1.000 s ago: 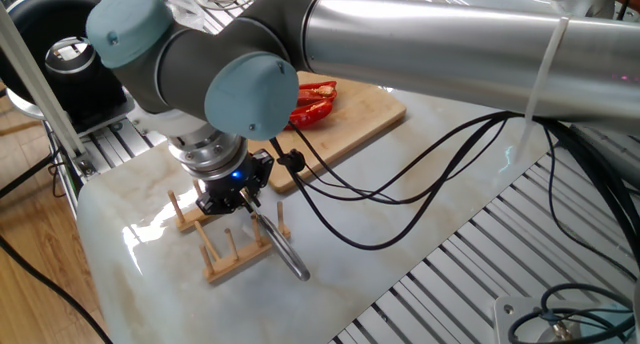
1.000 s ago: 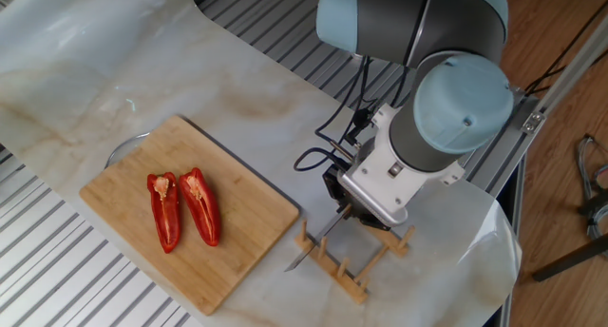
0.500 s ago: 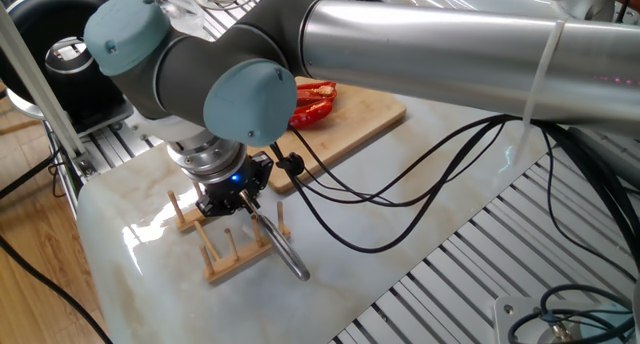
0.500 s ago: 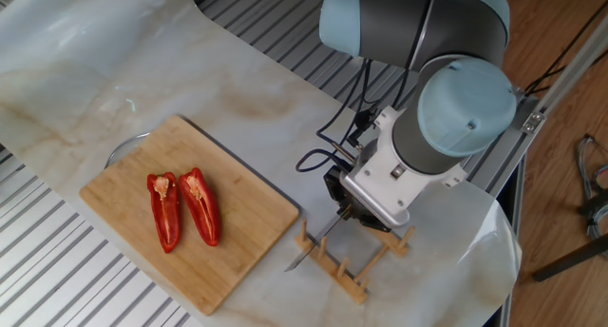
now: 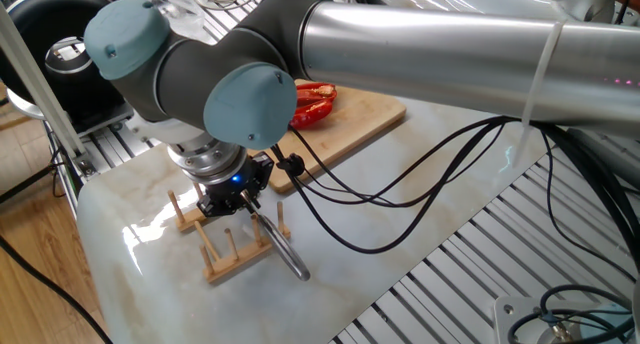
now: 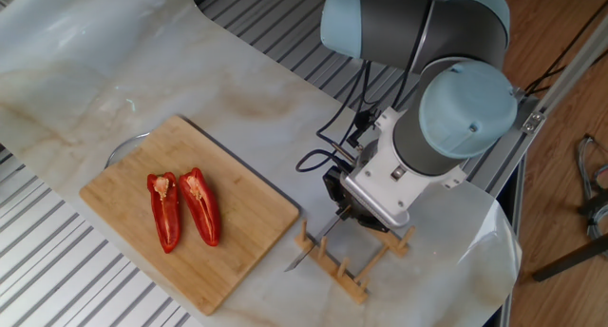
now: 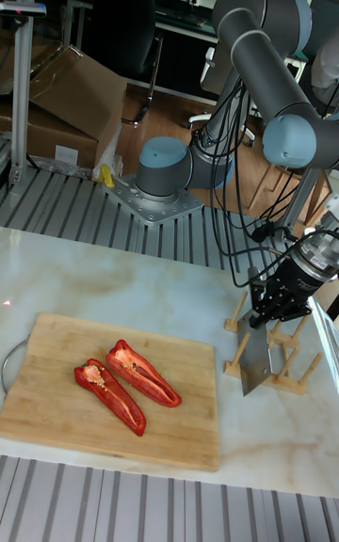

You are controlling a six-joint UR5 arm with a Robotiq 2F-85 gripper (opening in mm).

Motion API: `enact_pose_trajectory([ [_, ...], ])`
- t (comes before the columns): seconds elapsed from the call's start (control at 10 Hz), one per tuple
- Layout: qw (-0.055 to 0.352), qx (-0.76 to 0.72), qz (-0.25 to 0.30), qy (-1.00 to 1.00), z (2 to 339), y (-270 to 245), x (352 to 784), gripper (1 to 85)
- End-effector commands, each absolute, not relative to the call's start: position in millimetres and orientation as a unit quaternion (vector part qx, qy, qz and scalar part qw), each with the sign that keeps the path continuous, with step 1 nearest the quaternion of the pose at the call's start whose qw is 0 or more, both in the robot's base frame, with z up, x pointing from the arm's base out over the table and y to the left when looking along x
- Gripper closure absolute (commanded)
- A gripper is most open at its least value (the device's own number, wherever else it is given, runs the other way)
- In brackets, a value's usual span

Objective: Chop the chili peppers

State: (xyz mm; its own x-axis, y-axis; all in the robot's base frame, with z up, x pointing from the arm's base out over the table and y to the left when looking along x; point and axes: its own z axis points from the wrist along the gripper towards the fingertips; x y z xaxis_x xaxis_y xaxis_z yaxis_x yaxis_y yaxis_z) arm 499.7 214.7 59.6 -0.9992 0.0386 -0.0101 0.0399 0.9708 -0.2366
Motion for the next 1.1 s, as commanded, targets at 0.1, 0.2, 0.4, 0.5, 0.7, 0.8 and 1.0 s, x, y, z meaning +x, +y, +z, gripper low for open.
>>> enact_pose_trajectory([
  [0.1,0.002,0.024,-0.114,0.993,58.5,216.5,499.5,69.3],
  [0.2,0.002,0.025,-0.114,0.993,58.5,216.5,499.6,69.3],
  [0.4,0.001,0.025,-0.114,0.993,58.6,216.7,499.2,69.3],
  [0.5,0.000,0.025,-0.115,0.993,58.5,216.3,498.4,69.3],
  [0.7,-0.001,0.027,-0.117,0.993,58.0,215.4,498.0,69.7],
  [0.8,-0.001,0.028,-0.117,0.993,57.6,215.4,497.6,70.0],
  [1.0,-0.004,0.028,-0.116,0.993,57.4,215.8,495.9,70.3],
])
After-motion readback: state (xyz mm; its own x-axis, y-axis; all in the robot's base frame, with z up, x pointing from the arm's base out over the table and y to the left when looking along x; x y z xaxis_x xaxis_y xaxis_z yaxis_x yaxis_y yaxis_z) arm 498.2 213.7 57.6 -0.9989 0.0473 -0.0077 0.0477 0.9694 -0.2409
